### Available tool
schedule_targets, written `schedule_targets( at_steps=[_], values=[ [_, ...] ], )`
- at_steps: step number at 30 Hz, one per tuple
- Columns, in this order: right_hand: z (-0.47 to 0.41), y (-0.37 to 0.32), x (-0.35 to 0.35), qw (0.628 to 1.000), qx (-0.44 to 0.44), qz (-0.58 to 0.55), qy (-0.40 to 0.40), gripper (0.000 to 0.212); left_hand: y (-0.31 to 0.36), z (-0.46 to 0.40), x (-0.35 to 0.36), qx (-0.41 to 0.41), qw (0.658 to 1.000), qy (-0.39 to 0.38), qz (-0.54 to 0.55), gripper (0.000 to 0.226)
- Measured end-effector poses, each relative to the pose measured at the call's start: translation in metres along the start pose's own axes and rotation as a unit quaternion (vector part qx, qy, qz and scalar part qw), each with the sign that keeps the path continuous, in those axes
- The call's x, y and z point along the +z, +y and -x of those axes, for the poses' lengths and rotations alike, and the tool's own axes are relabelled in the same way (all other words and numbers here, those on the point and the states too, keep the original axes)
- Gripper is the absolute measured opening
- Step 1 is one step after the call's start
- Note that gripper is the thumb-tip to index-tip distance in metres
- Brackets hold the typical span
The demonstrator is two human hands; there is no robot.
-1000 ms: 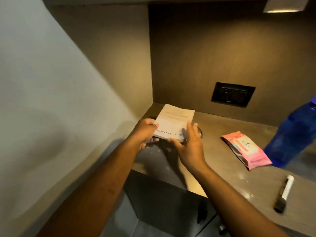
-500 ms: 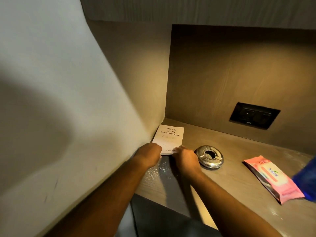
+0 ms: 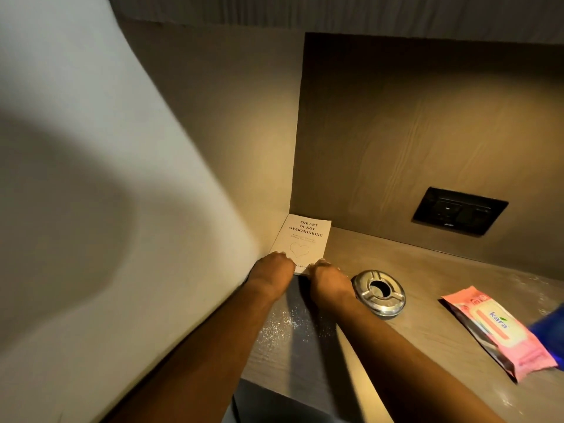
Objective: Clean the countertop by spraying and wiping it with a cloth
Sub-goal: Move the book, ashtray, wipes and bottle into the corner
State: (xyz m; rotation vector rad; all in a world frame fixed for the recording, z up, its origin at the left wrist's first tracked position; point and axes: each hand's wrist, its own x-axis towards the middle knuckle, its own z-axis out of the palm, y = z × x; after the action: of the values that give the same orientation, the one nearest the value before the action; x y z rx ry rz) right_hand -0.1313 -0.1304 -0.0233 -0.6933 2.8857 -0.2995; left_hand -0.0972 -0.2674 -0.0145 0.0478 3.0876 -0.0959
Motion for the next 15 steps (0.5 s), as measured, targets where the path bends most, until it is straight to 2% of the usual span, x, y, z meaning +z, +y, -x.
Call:
schedule_targets(
  at_steps=[6, 9, 11, 13, 15],
  values=[
    [-0.002, 0.009, -0.006, 1.0, -0.008, -0.003, -0.018, 0.04, -0.001, -0.011, -0.005, 0.006, 0.999, -0.037, 0.025, 0.032],
    [0.013, 0.033, -0.019, 0.997, 0.017, -0.037, 0.061, 0.036, 0.016, -0.011, -0.009, -0.027, 0.992, 0.015, 0.126, 0.023],
    [0.028, 0.058, -0.028, 0.981, 0.093, -0.087, 0.148, 0.038, 0.038, -0.015, -0.011, -0.044, 0.972, 0.056, 0.225, 0.02],
    [0.044, 0.085, -0.034, 0.954, 0.192, -0.099, 0.208, 0.041, 0.064, -0.02, -0.014, -0.055, 0.947, 0.058, 0.311, 0.024],
    [0.057, 0.109, -0.034, 0.936, 0.27, -0.107, 0.197, 0.043, 0.088, -0.025, -0.015, -0.06, 0.928, 0.04, 0.365, 0.025]
  ],
)
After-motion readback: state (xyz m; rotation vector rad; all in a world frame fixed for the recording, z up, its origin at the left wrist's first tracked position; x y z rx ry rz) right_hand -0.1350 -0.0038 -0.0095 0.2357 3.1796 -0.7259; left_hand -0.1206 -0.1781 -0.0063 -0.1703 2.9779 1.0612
